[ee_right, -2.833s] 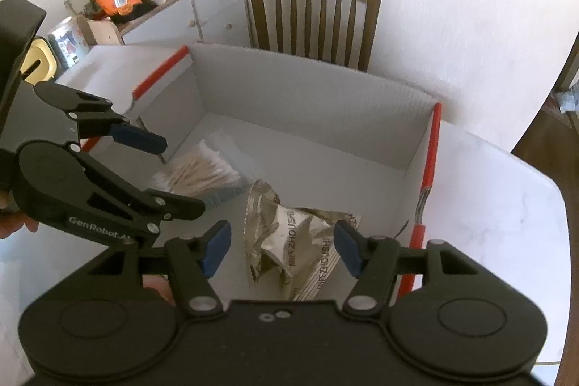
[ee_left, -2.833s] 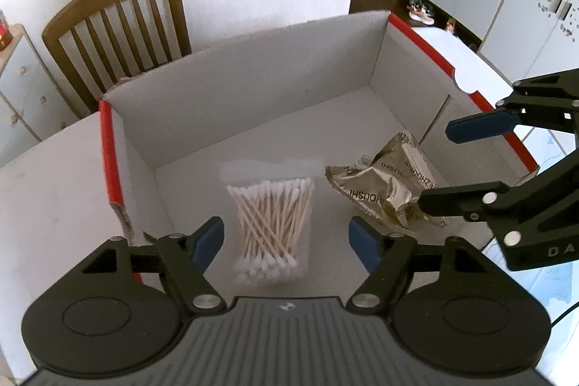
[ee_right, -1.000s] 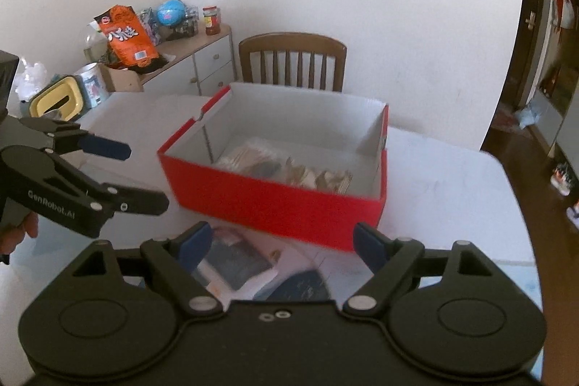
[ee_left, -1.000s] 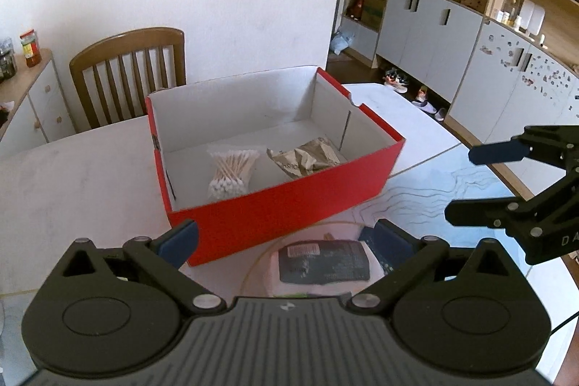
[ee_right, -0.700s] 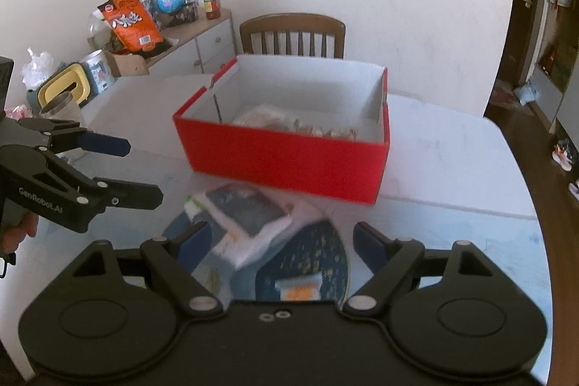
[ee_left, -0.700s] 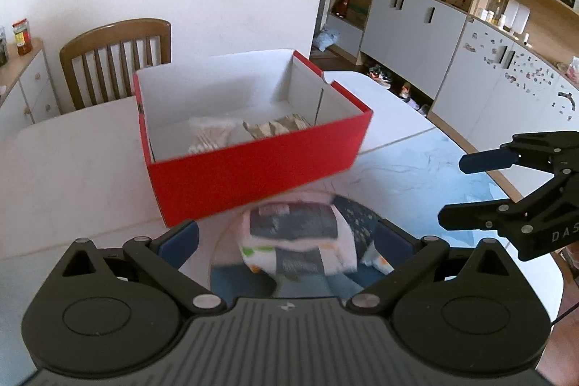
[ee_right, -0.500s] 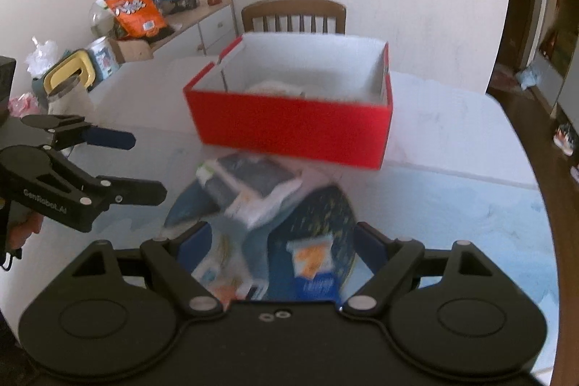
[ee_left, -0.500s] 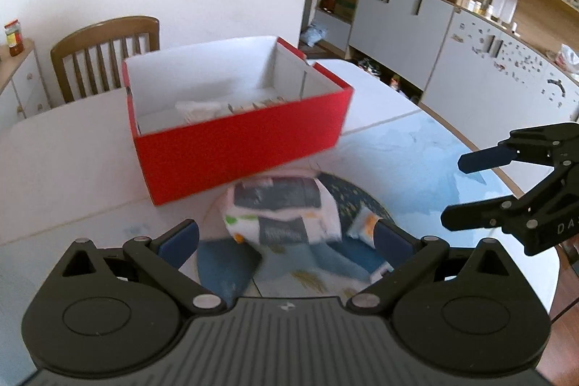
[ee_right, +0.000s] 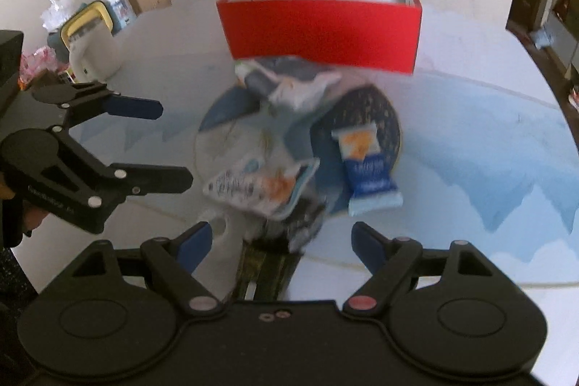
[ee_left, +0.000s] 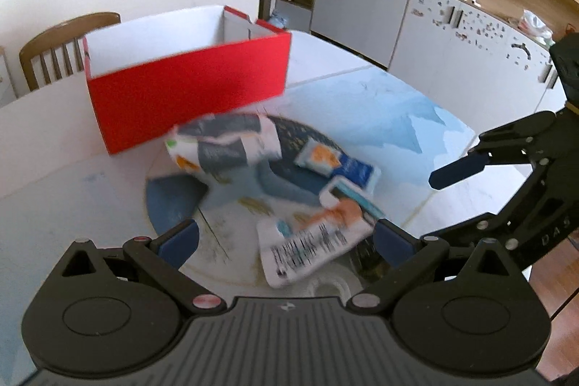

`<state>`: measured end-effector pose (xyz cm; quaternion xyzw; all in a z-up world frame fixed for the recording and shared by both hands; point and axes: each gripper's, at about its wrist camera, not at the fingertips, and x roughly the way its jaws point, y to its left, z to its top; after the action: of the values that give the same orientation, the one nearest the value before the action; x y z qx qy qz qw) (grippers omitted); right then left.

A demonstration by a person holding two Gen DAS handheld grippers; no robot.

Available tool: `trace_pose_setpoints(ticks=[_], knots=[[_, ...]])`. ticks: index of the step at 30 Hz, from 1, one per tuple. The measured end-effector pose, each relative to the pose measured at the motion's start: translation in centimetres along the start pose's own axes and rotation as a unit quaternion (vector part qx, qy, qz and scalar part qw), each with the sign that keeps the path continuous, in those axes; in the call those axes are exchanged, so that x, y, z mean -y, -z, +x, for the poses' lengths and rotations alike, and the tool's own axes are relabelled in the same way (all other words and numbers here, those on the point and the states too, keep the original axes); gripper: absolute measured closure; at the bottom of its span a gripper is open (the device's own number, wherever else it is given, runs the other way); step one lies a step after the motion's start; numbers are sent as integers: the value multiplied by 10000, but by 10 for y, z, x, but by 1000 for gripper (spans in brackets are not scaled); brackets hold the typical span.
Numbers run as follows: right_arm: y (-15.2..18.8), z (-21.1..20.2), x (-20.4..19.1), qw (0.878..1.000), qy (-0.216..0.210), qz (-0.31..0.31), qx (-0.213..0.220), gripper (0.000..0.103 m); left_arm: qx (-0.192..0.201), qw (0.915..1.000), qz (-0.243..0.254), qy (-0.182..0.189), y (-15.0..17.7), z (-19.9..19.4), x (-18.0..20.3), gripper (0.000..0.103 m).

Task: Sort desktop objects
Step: 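Grasp the black snack bag with the right tool while the left tool grasps the clear tape roll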

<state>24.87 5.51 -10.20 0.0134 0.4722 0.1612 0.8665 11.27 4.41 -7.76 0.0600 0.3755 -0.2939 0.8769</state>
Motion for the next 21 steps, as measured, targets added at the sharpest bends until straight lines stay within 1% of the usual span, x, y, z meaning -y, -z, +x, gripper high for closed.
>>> trace_pose_setpoints(ticks=[4,6,11,17,19,20,21], knots=[[14,6,-6,9999,58,41,-93,20,-113,9999,48,77,16,4,6,0],[22,8,-10,9999,79,-17,-63,20,-168,9997,47,147,22,5,8,0],[34,14,-16,9997,201,-99,-46,21,-251,9995,-20,166,31,10,7,0],[45,22,-19,9987,471,-190,-59,22,-336,9991,45,242,40,18,9,0],[46,23,-17,9989,450,-152,-41,29,-346,9990,33,274,42,21,9,0],[46,24,-16,9989,441,-134,-25,36,-346,9990,52,288,43,22,10,0],[46,25,-15,9991,399,-103,-20,39,-343,9989,71,307,44,23,10,0]])
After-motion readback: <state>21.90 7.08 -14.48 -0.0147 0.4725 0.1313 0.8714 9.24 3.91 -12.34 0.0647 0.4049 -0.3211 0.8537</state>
